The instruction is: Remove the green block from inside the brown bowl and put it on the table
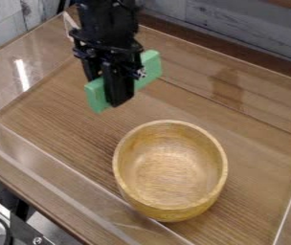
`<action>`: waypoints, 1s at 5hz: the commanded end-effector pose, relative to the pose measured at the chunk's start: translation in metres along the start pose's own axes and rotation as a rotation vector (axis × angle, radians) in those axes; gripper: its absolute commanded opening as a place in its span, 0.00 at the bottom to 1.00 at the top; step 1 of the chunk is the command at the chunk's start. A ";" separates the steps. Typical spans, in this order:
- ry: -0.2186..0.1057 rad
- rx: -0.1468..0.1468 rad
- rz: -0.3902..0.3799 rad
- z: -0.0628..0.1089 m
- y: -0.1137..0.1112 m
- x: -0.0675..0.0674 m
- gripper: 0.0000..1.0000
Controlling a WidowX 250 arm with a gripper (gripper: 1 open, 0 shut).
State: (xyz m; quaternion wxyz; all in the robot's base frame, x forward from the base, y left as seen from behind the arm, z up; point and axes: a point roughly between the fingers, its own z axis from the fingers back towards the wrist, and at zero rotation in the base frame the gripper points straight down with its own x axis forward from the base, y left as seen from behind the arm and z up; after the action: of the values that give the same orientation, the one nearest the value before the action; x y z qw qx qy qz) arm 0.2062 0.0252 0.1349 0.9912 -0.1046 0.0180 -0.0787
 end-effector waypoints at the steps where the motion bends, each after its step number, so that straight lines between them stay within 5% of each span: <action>1: -0.038 0.030 -0.004 0.006 -0.005 -0.001 0.00; 5: -0.036 0.062 0.019 -0.022 -0.013 -0.002 0.00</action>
State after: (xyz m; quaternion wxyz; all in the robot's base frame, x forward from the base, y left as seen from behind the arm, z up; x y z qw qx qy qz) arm 0.1971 0.0088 0.1086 0.9946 -0.0806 0.0176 -0.0630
